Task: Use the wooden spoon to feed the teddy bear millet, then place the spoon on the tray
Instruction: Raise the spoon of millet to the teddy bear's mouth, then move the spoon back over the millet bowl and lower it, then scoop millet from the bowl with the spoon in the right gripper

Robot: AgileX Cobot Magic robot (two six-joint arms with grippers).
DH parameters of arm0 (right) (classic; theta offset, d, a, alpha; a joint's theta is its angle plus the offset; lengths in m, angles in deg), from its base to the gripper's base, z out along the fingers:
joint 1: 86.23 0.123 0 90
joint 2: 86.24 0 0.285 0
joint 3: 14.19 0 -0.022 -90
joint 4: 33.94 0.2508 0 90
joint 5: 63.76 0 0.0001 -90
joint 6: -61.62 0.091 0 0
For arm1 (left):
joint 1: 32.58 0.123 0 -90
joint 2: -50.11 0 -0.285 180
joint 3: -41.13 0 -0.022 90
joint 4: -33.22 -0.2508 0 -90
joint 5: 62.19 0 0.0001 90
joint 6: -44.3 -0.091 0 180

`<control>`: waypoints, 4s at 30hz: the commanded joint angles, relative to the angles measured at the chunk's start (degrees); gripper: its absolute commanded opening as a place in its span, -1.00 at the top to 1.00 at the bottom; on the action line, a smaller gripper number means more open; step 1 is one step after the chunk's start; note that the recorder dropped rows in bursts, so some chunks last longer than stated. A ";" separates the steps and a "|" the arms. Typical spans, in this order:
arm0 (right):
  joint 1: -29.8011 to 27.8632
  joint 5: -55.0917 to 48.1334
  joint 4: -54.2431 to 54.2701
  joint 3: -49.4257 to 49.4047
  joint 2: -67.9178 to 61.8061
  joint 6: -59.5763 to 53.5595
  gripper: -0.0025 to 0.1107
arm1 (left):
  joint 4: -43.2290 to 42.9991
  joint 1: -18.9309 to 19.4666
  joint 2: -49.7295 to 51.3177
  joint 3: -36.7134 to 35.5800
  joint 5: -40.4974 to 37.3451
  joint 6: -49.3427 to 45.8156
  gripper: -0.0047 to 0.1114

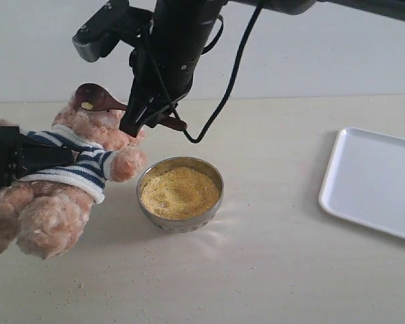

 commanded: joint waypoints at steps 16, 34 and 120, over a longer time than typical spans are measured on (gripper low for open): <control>9.80 -0.37 -32.53 0.38 0.12 5.21 0.96 | 0.52 0.10 -0.19 -0.42 -3.29 0.04 0.83; 11.89 -2.99 -37.14 0.38 0.44 10.23 0.96 | 0.52 0.10 -0.19 -0.42 -3.41 0.04 0.83; 1.22 -6.63 -20.52 -18.99 0.25 3.94 0.96 | -0.37 0.10 -0.19 -0.42 -2.12 -0.44 0.83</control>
